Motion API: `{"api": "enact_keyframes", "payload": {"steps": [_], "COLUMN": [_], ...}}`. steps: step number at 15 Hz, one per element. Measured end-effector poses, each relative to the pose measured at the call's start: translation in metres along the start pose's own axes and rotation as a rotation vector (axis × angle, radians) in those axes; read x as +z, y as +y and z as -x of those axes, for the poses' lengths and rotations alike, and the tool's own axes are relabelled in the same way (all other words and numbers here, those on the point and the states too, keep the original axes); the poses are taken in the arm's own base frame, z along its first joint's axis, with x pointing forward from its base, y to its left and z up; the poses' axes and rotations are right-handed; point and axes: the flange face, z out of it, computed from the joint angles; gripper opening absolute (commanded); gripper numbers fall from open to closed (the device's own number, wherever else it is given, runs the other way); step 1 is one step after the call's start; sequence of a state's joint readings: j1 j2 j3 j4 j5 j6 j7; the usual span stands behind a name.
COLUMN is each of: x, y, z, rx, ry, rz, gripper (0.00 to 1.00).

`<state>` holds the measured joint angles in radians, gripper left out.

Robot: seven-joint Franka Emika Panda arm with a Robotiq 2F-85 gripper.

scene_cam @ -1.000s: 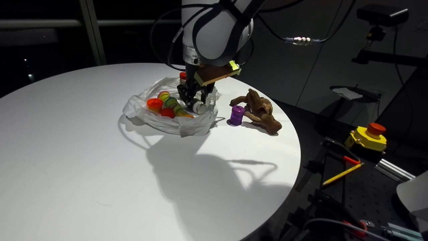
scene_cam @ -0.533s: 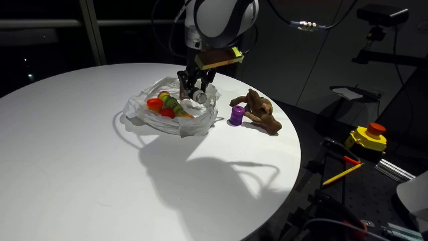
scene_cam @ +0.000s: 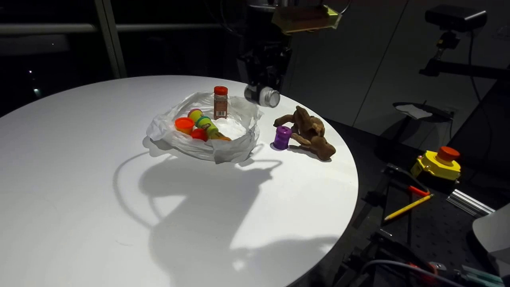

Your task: Pick the objects in the plastic bag and put them on the table

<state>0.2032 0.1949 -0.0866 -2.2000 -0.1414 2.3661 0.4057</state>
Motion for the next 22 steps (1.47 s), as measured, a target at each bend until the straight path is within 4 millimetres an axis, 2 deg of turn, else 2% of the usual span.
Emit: {"api": "enact_keyframes", "payload": {"steps": [2, 5, 8, 11, 12, 13, 14, 17, 19, 22], "x": [0.015, 0.059, 0.104, 0.138, 0.141, 0.142, 0.143, 0.142, 0.133, 0.097], "y": [-0.009, -0.022, -0.025, -0.022, -0.021, -0.02, -0.019, -0.016, -0.016, -0.022], "z": [0.037, 0.078, 0.103, 0.115, 0.115, 0.114, 0.114, 0.113, 0.109, 0.097], "rx": [-0.052, -0.108, -0.134, -0.156, -0.159, -0.158, -0.154, -0.144, -0.123, -0.082], "ry": [-0.07, -0.109, -0.082, -0.052, -0.029, -0.007, 0.008, 0.018, 0.029, 0.041], "rz": [0.012, 0.045, 0.085, 0.133, 0.143, 0.149, 0.153, 0.154, 0.141, 0.092], "gripper": [0.26, 0.26, 0.26, 0.26, 0.28, 0.76, 0.77, 0.99, 1.0, 1.0]}}
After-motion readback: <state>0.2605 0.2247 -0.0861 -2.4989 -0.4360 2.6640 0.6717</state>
